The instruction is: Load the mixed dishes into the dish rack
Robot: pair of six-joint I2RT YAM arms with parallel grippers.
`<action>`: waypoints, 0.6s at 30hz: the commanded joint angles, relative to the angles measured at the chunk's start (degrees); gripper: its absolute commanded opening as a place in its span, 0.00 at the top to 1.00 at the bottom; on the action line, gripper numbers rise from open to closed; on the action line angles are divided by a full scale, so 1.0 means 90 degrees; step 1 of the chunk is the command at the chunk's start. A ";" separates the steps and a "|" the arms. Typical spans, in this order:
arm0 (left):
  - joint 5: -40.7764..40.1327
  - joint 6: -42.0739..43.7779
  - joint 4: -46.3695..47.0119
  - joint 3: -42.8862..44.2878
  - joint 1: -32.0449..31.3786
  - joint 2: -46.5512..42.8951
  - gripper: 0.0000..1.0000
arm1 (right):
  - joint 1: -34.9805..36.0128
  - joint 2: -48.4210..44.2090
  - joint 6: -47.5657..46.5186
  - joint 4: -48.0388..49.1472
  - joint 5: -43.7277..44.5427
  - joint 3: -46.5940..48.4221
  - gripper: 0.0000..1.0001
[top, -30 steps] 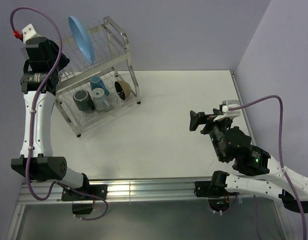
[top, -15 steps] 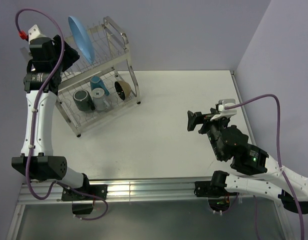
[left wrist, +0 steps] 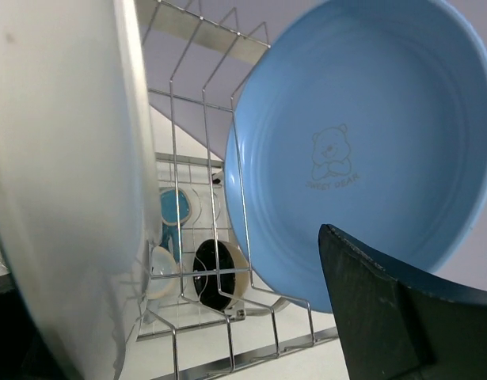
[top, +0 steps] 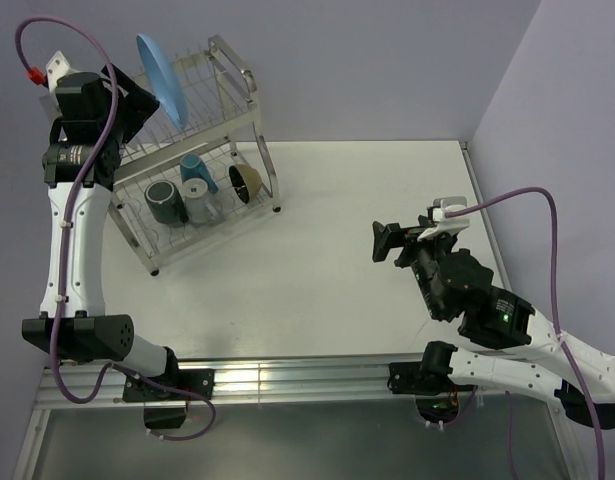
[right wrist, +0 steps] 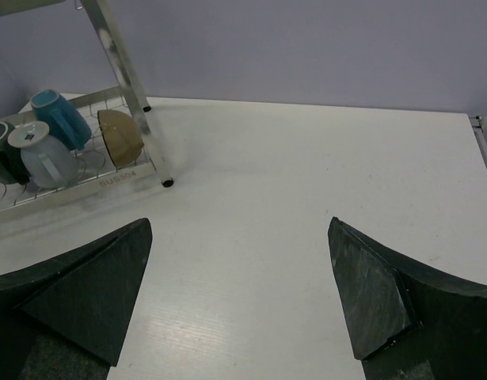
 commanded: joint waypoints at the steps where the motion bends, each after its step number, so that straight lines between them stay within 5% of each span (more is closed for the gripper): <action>1: -0.0754 -0.0096 -0.1291 0.0065 0.0158 -0.0141 0.01 | -0.0081 0.0067 -0.0086 0.0268 -0.0065 0.0126 0.00; 11: -0.0921 -0.0214 -0.1584 0.0533 0.0158 0.0063 0.01 | -0.0120 0.0145 -0.0115 0.0278 -0.0183 0.0184 0.00; 18: -0.1165 -0.0067 -0.2482 0.1752 0.0158 0.0824 0.01 | -0.0140 0.0116 -0.0125 0.0278 -0.0153 0.0184 0.00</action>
